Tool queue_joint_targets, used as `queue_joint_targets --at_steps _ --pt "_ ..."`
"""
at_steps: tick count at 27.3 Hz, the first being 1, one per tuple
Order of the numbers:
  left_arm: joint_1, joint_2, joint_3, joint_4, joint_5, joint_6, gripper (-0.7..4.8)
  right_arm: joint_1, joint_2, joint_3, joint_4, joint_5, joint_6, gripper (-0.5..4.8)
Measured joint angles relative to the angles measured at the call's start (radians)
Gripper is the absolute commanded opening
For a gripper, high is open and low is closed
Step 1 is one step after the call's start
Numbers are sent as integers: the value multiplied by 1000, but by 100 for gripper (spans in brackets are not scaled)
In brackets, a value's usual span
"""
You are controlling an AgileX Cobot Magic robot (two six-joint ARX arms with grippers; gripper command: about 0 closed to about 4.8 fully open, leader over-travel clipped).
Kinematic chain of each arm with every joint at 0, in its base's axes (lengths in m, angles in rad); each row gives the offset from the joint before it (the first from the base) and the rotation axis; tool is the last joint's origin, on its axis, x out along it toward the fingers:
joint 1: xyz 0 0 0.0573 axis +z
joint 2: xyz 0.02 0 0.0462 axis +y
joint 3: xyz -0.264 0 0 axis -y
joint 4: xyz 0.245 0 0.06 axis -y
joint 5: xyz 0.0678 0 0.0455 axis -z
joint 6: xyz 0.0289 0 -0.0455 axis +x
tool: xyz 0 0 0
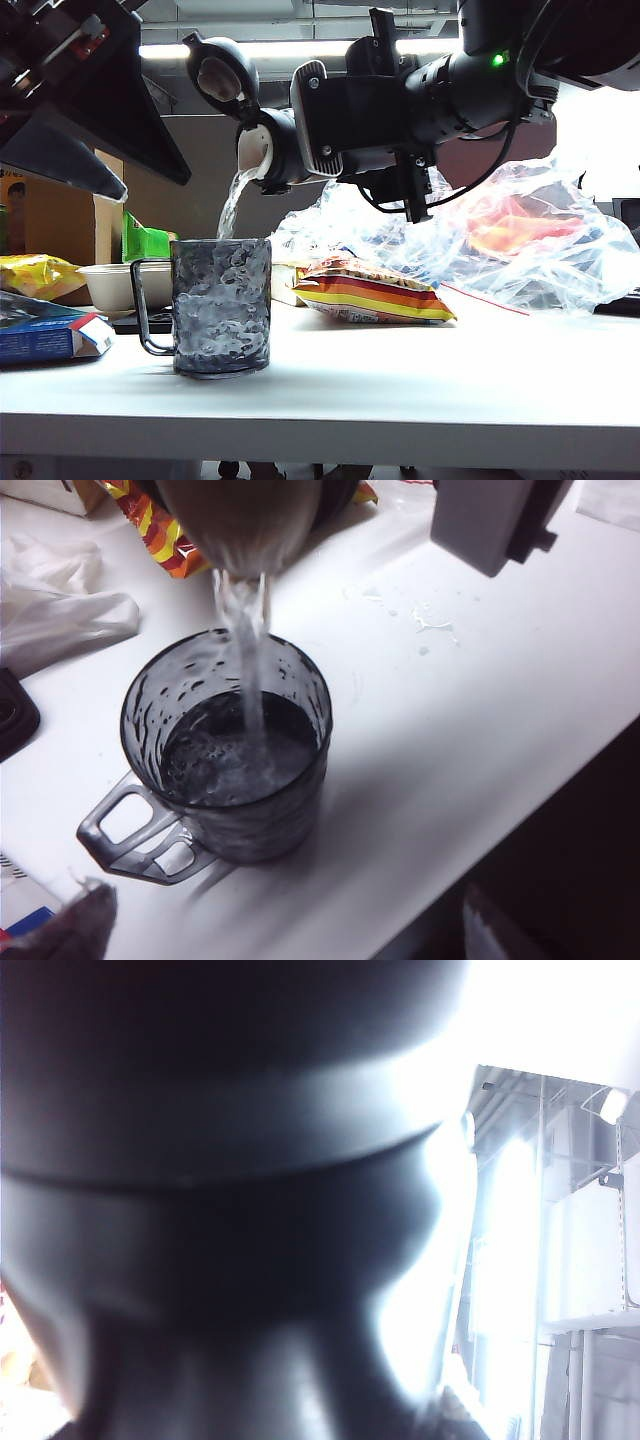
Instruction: Pick up the black thermos, pour some water into the cup, then place the black thermos back on the table.
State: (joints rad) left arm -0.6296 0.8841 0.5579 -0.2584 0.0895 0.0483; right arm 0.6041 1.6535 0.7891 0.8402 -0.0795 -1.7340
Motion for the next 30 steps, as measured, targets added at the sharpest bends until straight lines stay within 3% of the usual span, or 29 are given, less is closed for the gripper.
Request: queue_joint_targets --at_steps 16,18,21,26,28,30 --pt "0 0 0 0 0 0 479 0 0 0 6 0 6 193" --pt "0 0 0 0 0 0 479 0 0 0 7 -3 89 193" --pt "0 0 0 0 0 0 479 2 0 1 7 -3 317 193" --pt "0 0 0 0 0 0 479 2 0 1 7 35 495 192" --pt "0 0 0 0 0 0 479 1 0 1 7 41 614 193" --pt "0 0 0 0 0 -4 479 2 0 1 5 40 814 193"
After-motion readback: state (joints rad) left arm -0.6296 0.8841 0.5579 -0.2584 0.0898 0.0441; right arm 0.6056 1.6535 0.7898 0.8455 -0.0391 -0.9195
